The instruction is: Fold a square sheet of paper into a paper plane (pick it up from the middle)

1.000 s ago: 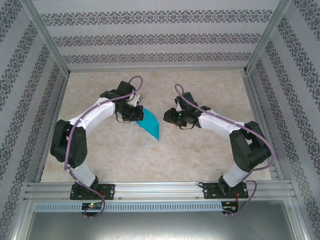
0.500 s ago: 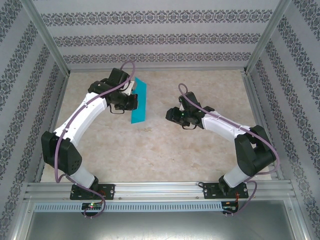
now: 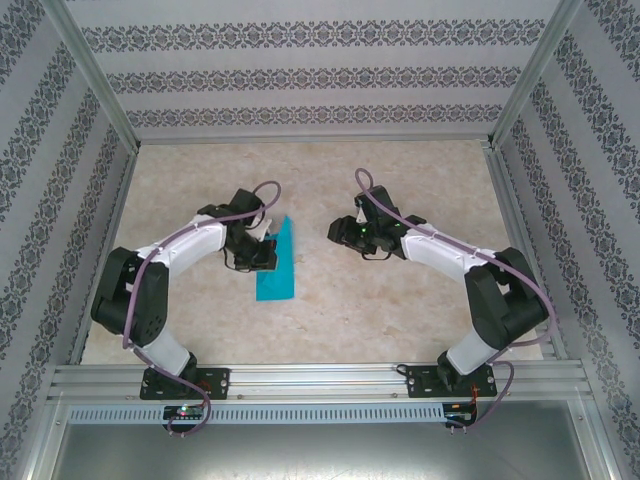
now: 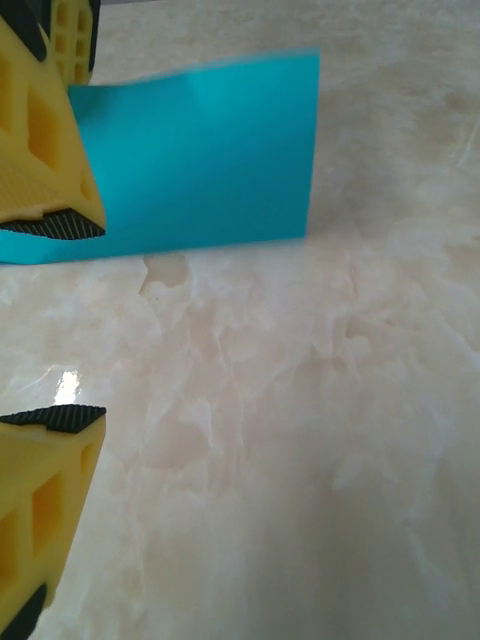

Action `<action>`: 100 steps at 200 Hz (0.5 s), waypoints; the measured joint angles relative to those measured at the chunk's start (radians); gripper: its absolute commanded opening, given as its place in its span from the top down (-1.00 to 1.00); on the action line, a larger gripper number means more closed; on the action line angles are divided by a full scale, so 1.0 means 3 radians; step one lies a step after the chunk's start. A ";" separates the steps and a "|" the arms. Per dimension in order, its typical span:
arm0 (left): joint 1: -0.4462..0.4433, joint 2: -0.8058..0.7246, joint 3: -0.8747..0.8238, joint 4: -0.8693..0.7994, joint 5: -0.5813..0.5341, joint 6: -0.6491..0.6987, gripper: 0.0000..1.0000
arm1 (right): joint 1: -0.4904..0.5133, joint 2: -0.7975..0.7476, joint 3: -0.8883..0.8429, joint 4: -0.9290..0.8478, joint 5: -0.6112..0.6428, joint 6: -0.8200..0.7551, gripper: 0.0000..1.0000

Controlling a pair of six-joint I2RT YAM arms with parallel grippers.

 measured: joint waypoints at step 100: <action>0.0053 -0.0134 -0.0247 0.0285 -0.0148 -0.0259 0.95 | 0.0498 0.0959 0.0563 0.0398 -0.0496 0.0198 0.45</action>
